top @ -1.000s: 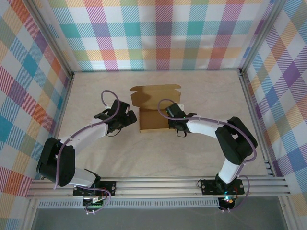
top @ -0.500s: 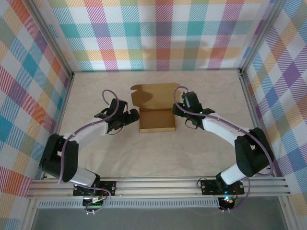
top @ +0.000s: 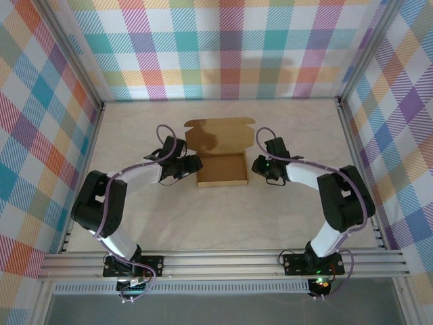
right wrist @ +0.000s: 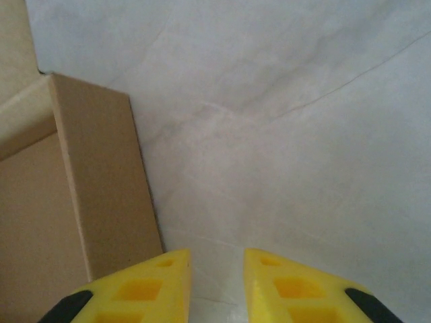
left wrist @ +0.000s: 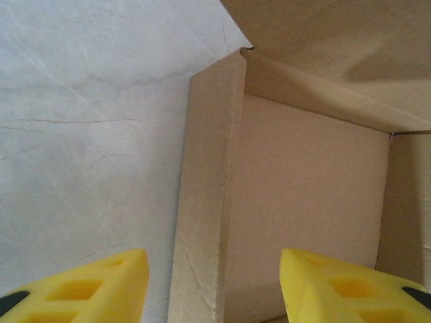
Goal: Fold the paper box
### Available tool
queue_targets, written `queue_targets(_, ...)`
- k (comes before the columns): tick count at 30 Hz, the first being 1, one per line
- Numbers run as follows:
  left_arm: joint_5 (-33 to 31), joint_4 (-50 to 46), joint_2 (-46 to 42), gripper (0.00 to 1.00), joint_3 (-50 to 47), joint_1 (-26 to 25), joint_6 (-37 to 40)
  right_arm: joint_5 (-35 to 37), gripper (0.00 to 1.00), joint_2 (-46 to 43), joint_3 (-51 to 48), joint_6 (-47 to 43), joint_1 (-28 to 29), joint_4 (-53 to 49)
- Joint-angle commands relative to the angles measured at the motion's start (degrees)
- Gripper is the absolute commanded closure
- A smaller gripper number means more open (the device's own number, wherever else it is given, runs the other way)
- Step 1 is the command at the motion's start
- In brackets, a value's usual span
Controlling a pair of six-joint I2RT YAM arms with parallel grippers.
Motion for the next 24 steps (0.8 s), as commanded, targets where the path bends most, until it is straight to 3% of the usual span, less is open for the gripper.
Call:
queue_targets(1, 2.5, 0.6, 1.7, 0.52, 1.5, -0.5, -0.2, -3.9, 0.73, 1.6, 0.6, 1.7, 1.6, 2.9)
queue_targets(11, 4.5, 0.3, 2.6, 0.61, 2.1, -3.6, -1.6, -4.4, 0.73, 1.8, -0.1, 2.9, 4.3, 3.7)
queue_targets(24, 2.8, -5.3, -5.3, 0.61, -4.1, -5.0, -3.6, -3.8, 0.71, -5.5, -5.8, 6.7, 7.3, 2.8)
